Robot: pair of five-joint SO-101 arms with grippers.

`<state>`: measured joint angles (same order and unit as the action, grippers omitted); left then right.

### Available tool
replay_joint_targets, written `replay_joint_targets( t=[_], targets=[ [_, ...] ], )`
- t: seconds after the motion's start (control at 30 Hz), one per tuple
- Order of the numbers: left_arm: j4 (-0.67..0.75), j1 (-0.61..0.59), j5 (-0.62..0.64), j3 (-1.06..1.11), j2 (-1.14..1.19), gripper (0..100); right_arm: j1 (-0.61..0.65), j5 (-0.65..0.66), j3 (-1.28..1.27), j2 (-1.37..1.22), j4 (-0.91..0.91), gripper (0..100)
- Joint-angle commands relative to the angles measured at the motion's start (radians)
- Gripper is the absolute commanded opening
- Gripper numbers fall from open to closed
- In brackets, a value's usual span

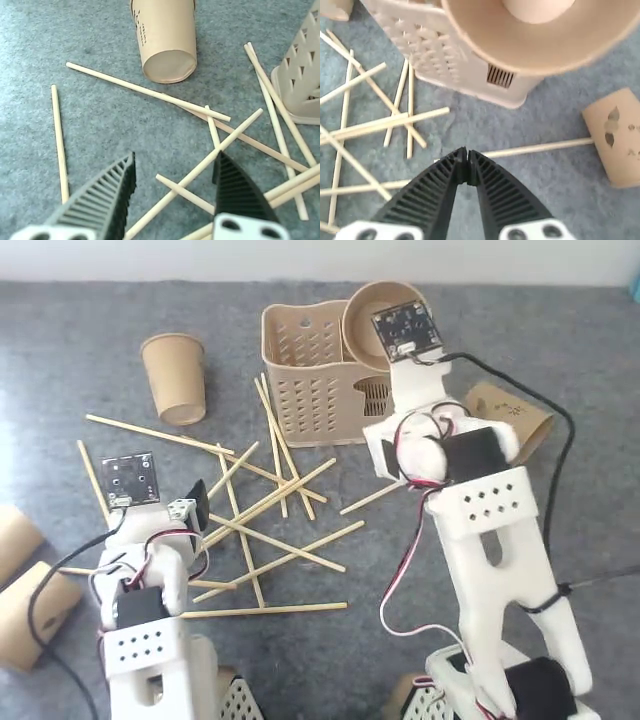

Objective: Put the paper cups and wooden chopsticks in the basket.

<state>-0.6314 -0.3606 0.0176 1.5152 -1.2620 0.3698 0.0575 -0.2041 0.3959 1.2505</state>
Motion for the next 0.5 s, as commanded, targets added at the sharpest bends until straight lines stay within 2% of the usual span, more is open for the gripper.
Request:
replay_joint_targets(
  t=[0.0, 0.2, 0.47],
  targets=[
    [0.026, 0.0, -0.011, -0.008, -0.017, 24, 0.002, 0.012, -0.005, 0.053, -0.113, 0.8],
    [0.028, 0.002, -0.011, -0.008, -0.017, 24, -0.005, 0.014, 0.028, 0.045, -0.196, 0.8],
    [0.028, 0.003, -0.011, -0.008, -0.017, 24, -0.09, 0.02, 0.043, 0.042, -0.372, 0.8]
  ],
)
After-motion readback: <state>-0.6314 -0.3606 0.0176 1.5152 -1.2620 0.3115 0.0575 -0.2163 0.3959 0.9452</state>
